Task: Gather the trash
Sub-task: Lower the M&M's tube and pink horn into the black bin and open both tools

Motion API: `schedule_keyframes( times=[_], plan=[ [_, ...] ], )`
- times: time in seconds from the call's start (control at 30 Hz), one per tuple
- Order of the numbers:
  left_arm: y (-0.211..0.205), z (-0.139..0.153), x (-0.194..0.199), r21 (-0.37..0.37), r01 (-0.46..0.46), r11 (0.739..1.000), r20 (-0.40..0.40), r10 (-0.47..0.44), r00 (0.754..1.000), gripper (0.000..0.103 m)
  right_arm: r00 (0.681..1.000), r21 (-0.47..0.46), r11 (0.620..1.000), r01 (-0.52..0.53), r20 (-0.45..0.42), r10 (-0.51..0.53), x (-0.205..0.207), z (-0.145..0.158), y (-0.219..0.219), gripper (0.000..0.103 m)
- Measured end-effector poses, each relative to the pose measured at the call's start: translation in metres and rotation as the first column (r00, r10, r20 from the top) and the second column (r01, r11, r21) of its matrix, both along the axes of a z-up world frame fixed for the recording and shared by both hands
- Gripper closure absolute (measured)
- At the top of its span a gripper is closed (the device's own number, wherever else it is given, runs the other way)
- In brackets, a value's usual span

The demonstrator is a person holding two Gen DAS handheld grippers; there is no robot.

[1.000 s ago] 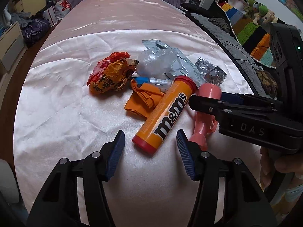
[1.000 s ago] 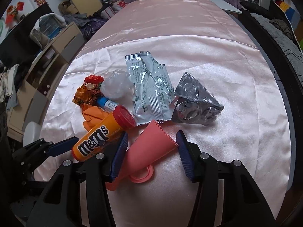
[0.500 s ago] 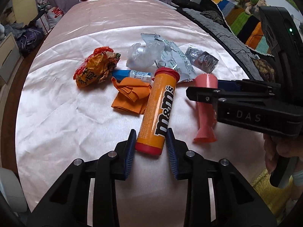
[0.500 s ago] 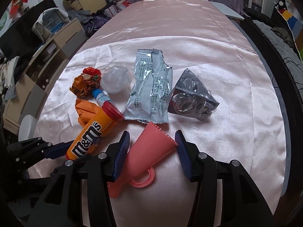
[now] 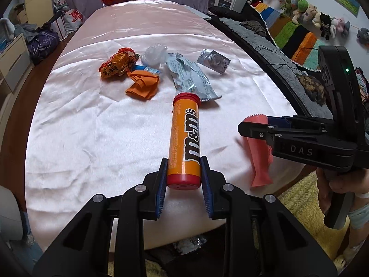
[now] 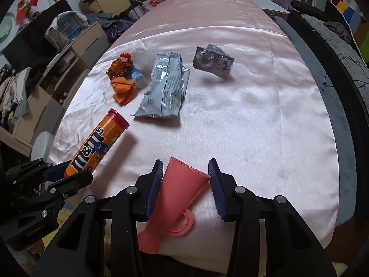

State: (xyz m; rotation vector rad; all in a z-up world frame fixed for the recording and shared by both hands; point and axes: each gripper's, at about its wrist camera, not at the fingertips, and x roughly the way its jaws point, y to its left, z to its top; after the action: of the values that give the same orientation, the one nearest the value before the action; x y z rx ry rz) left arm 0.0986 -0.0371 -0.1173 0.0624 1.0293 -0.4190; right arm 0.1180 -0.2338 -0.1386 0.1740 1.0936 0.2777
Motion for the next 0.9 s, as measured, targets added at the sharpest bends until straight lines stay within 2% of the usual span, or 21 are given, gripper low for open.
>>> schedule_keyframes(
  times=[0.33, 0.5, 0.73, 0.9],
  plan=[
    [0.003, 0.006, -0.068, 0.002, -0.035, 0.999, 0.013, 0.035, 0.999, 0.077, 0.999, 0.021, 0.999, -0.038, 0.021, 0.038, -0.067, 0.007, 0.007, 0.062],
    [0.009, -0.002, -0.102, -0.016, -0.050, 0.999, -0.022, 0.049, 0.999, 0.077, 0.998, 0.009, 0.998, -0.056, 0.024, 0.056, -0.102, 0.003, 0.010, 0.062],
    [0.006, -0.036, -0.138, -0.021, -0.042, 0.999, -0.131, 0.039, 0.991, 0.077, 0.998, -0.011, 0.998, -0.061, -0.011, 0.061, -0.134, -0.019, 0.013, 0.062],
    [0.009, -0.079, -0.141, 0.025, -0.074, 0.997, -0.214, 0.077, 0.974, 0.077, 0.997, -0.029, 0.997, -0.066, -0.049, 0.065, -0.149, -0.038, 0.019, 0.062]
  ],
)
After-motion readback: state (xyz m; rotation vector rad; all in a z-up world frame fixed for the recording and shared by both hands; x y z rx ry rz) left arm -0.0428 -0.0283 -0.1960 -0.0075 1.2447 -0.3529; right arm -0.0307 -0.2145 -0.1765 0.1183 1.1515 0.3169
